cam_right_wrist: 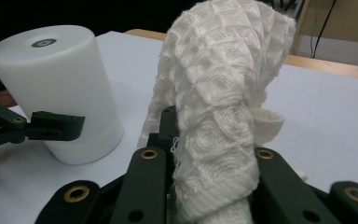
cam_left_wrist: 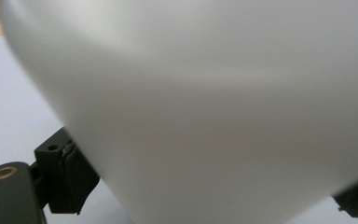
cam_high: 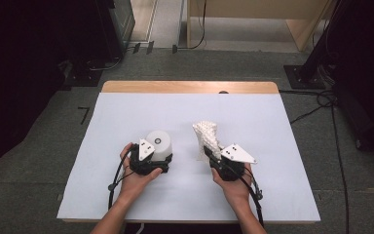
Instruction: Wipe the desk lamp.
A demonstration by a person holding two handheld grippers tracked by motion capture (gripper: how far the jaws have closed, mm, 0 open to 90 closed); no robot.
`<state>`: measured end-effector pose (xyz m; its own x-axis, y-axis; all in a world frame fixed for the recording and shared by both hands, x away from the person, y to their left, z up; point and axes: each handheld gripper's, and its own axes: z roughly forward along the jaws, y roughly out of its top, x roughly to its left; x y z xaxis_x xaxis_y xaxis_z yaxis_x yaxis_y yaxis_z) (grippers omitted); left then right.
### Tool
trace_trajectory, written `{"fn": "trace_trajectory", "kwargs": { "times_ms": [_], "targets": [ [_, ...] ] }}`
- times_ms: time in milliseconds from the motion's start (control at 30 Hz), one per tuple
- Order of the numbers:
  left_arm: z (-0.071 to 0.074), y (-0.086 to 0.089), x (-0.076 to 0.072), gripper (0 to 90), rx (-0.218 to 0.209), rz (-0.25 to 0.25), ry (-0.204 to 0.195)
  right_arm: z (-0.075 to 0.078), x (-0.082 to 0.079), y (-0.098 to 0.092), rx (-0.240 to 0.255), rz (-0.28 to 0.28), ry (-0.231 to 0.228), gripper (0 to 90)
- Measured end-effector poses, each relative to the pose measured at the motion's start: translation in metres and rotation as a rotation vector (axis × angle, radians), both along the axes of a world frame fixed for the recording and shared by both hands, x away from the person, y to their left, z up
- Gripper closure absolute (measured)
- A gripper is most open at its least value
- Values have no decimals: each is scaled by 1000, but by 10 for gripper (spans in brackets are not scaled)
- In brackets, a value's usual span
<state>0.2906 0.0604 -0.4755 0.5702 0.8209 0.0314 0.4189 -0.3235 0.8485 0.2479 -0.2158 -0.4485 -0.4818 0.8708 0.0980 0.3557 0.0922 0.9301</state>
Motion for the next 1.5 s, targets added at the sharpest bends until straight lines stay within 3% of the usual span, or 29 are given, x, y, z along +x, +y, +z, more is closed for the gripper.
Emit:
{"fn": "trace_trajectory", "kwargs": {
  "times_ms": [133, 233, 367, 433, 500, 700, 800, 933, 1067, 1167, 1300, 1500],
  "targets": [
    [2, 0, -4, 61, -28, 39, -13, -1, 0, 0, 0, -2, 7, 759],
    [2, -4, -7, 52, -24, 89, -12, -1, 1, 0, -1, -3, 7, 759],
    [3, -13, -11, 52, -2, 141, -42, -2, 1, 0, -2, -2, 8, 758],
    [2, -14, -10, 53, 2, 165, -36, -3, 1, 1, -7, -2, 12, 758],
    [3, -11, -9, 67, -20, 162, -22, -5, 1, 3, -11, -1, 23, 758],
    [5, 1, -4, 85, -86, 106, 3, -12, 1, 11, -28, 20, 43, 758],
    [8, 11, 0, 86, -180, 50, 28, -15, 0, 18, -41, 37, 47, 759],
    [16, 20, 1, 87, -315, -62, 62, -19, -2, 28, -58, 61, 54, 758],
    [21, 22, 1, 87, -412, -155, 91, -22, -7, 40, -68, 88, 48, 759],
    [22, 18, -1, 87, -417, -207, 99, -23, -11, 49, -74, 114, 41, 761],
    [20, 14, -1, 87, -405, -235, 121, -21, -14, 53, -78, 116, 33, 763],
    [17, 3, -3, 88, -325, -282, 149, -11, -14, 49, -58, 123, 6, 768]
  ]
}}
